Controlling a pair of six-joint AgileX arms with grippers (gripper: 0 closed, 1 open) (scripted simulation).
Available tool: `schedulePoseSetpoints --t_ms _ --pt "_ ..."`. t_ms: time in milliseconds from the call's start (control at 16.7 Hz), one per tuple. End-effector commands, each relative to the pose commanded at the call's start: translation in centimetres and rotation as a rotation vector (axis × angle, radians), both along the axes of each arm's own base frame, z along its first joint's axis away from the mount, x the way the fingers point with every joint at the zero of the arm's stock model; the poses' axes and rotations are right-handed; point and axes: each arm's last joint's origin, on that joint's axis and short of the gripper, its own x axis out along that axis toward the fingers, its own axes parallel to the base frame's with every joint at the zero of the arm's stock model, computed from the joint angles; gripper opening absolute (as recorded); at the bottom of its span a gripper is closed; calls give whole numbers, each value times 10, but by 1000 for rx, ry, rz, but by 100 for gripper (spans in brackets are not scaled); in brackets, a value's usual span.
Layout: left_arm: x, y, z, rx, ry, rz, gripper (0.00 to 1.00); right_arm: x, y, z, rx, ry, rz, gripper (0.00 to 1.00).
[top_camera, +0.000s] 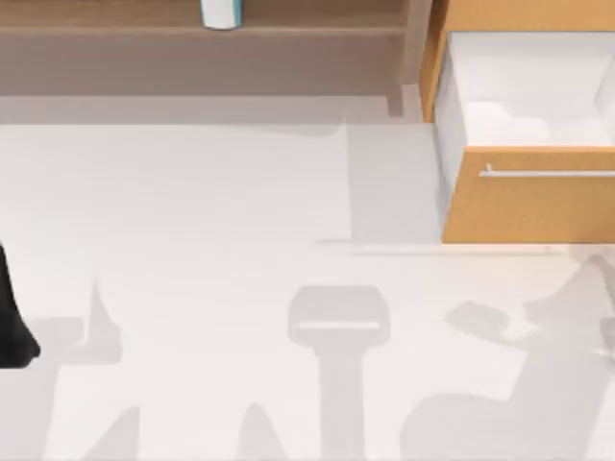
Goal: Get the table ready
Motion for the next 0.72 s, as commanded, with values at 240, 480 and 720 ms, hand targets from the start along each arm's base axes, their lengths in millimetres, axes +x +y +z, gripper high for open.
schedulePoseSetpoints --t_ms 240,480,720 --pt "0 0 0 0 0 0 100 -8 26 -9 -172 -105 109 100" --pt "0 0 0 0 0 0 100 -15 53 -19 -303 -173 229 100" --pt "0 0 0 0 0 0 100 -20 75 -27 -389 -225 333 100"
